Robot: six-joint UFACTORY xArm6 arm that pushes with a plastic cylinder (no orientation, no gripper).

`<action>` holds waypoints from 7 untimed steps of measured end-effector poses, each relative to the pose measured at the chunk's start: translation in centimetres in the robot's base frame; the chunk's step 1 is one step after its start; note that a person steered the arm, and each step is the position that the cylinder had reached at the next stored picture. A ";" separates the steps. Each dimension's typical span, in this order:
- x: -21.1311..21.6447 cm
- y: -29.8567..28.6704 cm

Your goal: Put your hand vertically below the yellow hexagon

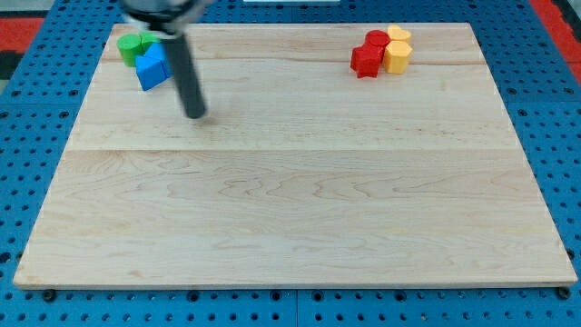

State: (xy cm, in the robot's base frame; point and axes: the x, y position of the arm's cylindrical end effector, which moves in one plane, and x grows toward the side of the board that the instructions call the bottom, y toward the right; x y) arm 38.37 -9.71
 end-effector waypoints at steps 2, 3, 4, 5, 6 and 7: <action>0.7 3.5; 1.2 3.7; 2.3 7.0; 2.7 10.6; 2.7 14.4; 0.4 18.9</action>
